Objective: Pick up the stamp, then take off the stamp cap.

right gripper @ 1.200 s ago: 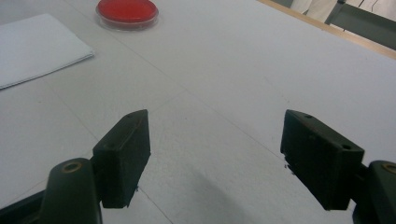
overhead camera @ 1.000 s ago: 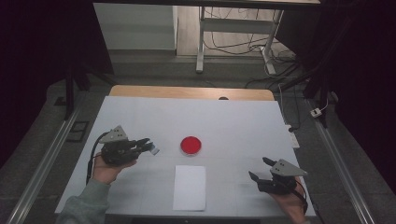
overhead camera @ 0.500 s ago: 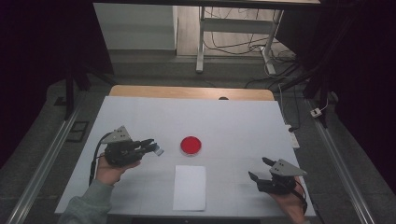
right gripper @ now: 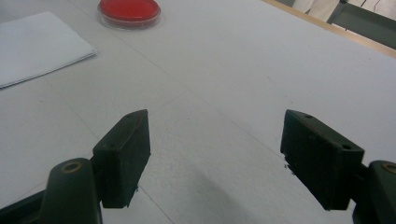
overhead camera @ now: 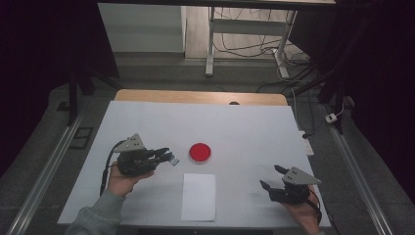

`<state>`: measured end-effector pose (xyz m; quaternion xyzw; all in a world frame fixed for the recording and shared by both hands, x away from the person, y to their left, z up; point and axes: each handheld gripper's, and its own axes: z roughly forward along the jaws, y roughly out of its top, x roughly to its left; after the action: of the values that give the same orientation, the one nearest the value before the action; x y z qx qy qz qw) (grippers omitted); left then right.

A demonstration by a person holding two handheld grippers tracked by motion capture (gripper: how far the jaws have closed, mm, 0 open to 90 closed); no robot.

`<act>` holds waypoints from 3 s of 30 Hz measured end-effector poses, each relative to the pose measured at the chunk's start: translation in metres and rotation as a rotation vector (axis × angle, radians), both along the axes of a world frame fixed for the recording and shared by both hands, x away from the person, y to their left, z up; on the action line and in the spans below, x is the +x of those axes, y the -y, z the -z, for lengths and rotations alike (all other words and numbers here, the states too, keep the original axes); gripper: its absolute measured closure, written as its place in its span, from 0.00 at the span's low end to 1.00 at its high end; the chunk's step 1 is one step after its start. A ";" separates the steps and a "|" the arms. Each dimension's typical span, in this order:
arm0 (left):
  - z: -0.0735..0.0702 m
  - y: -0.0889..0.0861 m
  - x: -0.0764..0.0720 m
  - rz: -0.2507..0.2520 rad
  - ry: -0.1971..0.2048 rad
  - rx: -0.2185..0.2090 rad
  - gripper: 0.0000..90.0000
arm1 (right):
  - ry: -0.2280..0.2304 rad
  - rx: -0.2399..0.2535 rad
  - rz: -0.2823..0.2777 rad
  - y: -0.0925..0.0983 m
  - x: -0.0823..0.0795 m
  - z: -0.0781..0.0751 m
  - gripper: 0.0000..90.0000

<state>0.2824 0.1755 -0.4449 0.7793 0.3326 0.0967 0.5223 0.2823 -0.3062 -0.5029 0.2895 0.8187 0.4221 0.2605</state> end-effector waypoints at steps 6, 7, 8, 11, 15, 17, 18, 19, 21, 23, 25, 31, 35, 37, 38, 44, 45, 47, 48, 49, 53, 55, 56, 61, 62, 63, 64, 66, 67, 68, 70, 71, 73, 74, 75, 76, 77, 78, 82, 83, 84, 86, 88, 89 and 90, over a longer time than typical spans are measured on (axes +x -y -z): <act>0.001 0.011 0.000 0.027 -0.004 -0.002 0.84 | 0.001 0.002 -0.004 -0.001 0.000 0.000 0.26; 0.001 0.012 0.000 0.031 -0.005 -0.002 0.84 | 0.001 0.001 -0.004 -0.001 0.000 0.000 0.26; 0.001 0.014 0.000 0.037 -0.006 0.000 0.84 | 0.002 0.002 -0.003 -0.001 0.000 0.000 0.26; 0.002 0.018 0.000 0.043 -0.008 -0.001 0.84 | 0.001 0.004 -0.003 0.000 0.000 0.000 0.26; 0.003 0.023 -0.001 0.056 -0.013 -0.003 0.84 | 0.002 0.003 -0.004 0.000 0.000 0.000 0.26; 0.003 0.025 -0.001 0.061 -0.014 -0.003 0.84 | 0.002 0.004 -0.004 -0.001 0.000 0.000 0.26; 0.004 0.027 -0.001 0.066 -0.015 -0.003 0.84 | 0.002 0.003 -0.004 -0.001 0.000 0.000 0.26; 0.004 0.028 -0.001 0.069 -0.014 0.000 0.84 | 0.002 0.003 -0.004 -0.001 0.000 0.000 0.26; 0.004 0.030 -0.001 0.078 -0.017 -0.002 0.84 | 0.002 0.003 -0.004 -0.001 0.000 0.000 0.26; 0.005 0.033 -0.002 0.085 -0.019 0.000 0.84 | 0.001 -0.001 -0.003 -0.001 0.000 -0.001 0.26; 0.006 0.036 -0.002 0.094 -0.023 0.001 0.84 | 0.002 0.003 -0.004 -0.001 0.000 0.000 0.26; 0.008 0.044 -0.002 0.111 -0.028 0.009 0.84 | 0.001 0.003 -0.004 -0.001 -0.001 0.000 0.26; 0.011 0.049 -0.003 0.125 -0.034 0.015 0.84 | 0.001 0.007 -0.003 -0.001 -0.001 0.000 0.26; 0.012 0.052 -0.002 0.131 -0.039 0.018 0.84 | -0.001 0.006 -0.003 -0.001 0.000 0.000 0.26; 0.013 0.053 -0.002 0.134 -0.042 0.021 0.84 | -0.002 0.005 -0.003 -0.001 0.000 0.000 0.26; 0.019 0.064 -0.004 0.154 -0.053 0.038 0.84 | -0.004 0.004 -0.003 0.000 0.000 0.001 0.26; 0.019 0.065 -0.004 0.158 -0.054 0.041 0.84 | -0.003 0.003 -0.003 0.000 0.000 0.001 0.26; 0.020 0.067 -0.004 0.163 -0.056 0.044 0.84 | -0.002 0.004 -0.003 -0.001 -0.001 0.001 0.26; 0.021 0.069 -0.004 0.165 -0.057 0.043 0.84 | -0.002 0.004 -0.004 -0.001 -0.001 0.001 0.26; 0.021 0.070 -0.004 0.167 -0.059 0.045 0.84 | -0.003 0.001 -0.004 -0.001 -0.001 0.001 0.26; 0.021 0.071 -0.005 0.172 -0.057 0.047 0.84 | -0.005 0.001 -0.004 0.000 0.000 0.001 0.26; 0.021 0.071 -0.005 0.171 -0.056 0.043 0.84 | -0.004 -0.002 -0.003 0.000 -0.001 0.001 0.26; 0.021 0.070 -0.005 0.171 -0.056 0.042 0.84 | -0.005 -0.002 -0.004 0.000 -0.001 0.001 0.26; 0.020 0.069 -0.005 0.165 -0.055 0.040 0.84 | -0.005 -0.005 -0.009 -0.001 0.000 0.001 0.26; 0.020 0.069 -0.004 0.164 -0.054 0.038 0.84 | -0.005 -0.006 -0.010 -0.001 0.000 0.001 0.26; 0.020 0.069 -0.005 0.161 -0.054 0.035 0.84 | -0.005 -0.006 -0.010 -0.001 0.000 0.002 0.26; 0.020 0.068 -0.004 0.159 -0.053 0.035 0.84 | -0.001 -0.003 -0.011 -0.001 0.000 0.002 0.26; 0.019 0.067 -0.005 0.155 -0.054 0.030 0.84 | -0.001 -0.005 -0.011 -0.001 -0.001 0.002 0.26; 0.019 0.066 -0.005 0.155 -0.053 0.027 0.84 | -0.002 -0.006 -0.011 -0.002 -0.001 0.002 0.26; 0.019 0.066 -0.005 0.155 -0.052 0.025 0.84 | -0.002 -0.006 -0.011 -0.002 -0.001 0.002 0.26; 0.018 0.066 -0.005 0.156 -0.051 0.019 0.84 | -0.001 -0.005 -0.014 -0.003 -0.001 0.002 0.26; 0.018 0.066 -0.005 0.158 -0.052 0.017 0.84 | 0.003 -0.004 -0.014 -0.003 -0.001 0.002 0.26; 0.018 0.066 -0.004 0.159 -0.053 0.014 0.84 | 0.003 -0.008 -0.013 -0.003 -0.002 0.001 0.26; 0.018 0.066 -0.004 0.160 -0.054 0.015 0.84 | 0.006 -0.008 -0.008 -0.003 -0.002 0.000 0.26; 0.018 0.067 -0.004 0.161 -0.054 0.017 0.84 | 0.007 -0.008 -0.007 -0.003 -0.001 0.001 0.26; 0.019 0.067 -0.004 0.160 -0.054 0.019 0.84 | 0.006 -0.007 -0.011 -0.003 -0.001 0.001 0.26; 0.019 0.067 -0.004 0.159 -0.054 0.018 0.84 | 0.005 -0.007 -0.013 -0.003 -0.001 0.002 0.26; 0.018 0.066 -0.004 0.158 -0.054 0.016 0.84 | 0.002 -0.007 -0.014 -0.003 -0.001 0.003 0.26; 0.017 0.066 -0.004 0.154 -0.049 0.007 0.84 | 0.005 -0.009 -0.021 -0.004 -0.002 0.002 0.26; 0.017 0.065 -0.004 0.152 -0.049 0.005 0.84 | 0.005 -0.006 -0.021 -0.004 -0.002 0.002 0.26; 0.017 0.065 -0.004 0.153 -0.050 0.005 0.84 | 0.007 -0.003 -0.022 -0.004 -0.002 0.002 0.26; 0.017 0.065 -0.004 0.152 -0.049 0.004 0.84 | 0.007 -0.009 -0.023 -0.005 -0.002 0.002 0.26; 0.016 0.065 -0.004 0.152 -0.048 0.003 0.84 | 0.011 -0.015 -0.022 -0.006 -0.003 0.002 0.26; 0.016 0.065 -0.004 0.152 -0.048 0.003 0.84 | 0.012 -0.013 -0.023 -0.006 -0.003 0.002 0.26; 0.016 0.065 -0.004 0.152 -0.048 0.002 0.84 | 0.011 -0.004 -0.029 -0.006 -0.003 0.002 0.26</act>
<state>0.2787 0.1108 -0.4612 0.8050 0.2847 0.0381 0.5191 0.2796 -0.3000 -0.5046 0.2745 0.8223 0.4258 0.2593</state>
